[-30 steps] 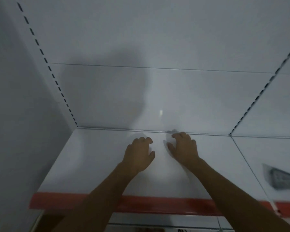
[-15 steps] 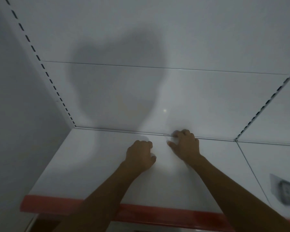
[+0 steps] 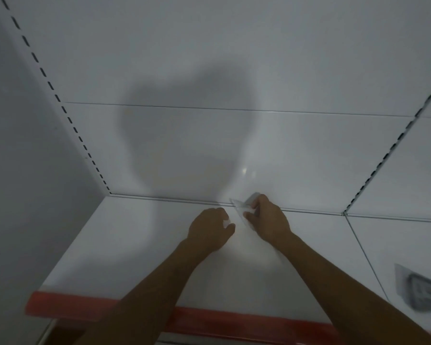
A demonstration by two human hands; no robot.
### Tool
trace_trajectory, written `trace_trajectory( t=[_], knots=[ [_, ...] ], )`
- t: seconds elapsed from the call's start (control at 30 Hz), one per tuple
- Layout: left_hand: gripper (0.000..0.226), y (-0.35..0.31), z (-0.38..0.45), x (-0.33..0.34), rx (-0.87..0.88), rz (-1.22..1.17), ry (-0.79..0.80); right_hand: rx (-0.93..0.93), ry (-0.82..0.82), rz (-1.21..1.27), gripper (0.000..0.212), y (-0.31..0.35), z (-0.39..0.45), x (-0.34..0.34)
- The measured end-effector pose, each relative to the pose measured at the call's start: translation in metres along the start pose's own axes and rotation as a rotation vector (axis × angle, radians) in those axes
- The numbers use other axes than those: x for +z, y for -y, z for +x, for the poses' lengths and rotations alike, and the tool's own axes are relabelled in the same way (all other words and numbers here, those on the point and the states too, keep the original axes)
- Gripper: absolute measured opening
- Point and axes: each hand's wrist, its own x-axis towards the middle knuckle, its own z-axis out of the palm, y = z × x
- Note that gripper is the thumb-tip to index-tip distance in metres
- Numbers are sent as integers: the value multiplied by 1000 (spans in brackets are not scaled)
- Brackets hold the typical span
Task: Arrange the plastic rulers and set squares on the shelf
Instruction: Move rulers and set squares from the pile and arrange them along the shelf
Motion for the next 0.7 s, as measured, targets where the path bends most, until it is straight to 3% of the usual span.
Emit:
trace_trajectory(
  t=[0.2,0.3,0.47,0.57,0.7],
  knots=[
    [43,-42,3,13,21,-54,62,82,-3,225,21,-11,-9,-27],
    [45,-67,3,23,62,-62,60,145,-82,399,20,-25,-20,-46],
    [49,-122,-4,43,144,-340,62,260,-219,652,18,-53,-51,-81],
    [59,-156,-7,54,241,-361,102,317,-286,631,22,-73,-75,-103],
    [43,-202,-7,66,450,-318,110,429,-377,525,34,-92,-119,-140]
  ],
)
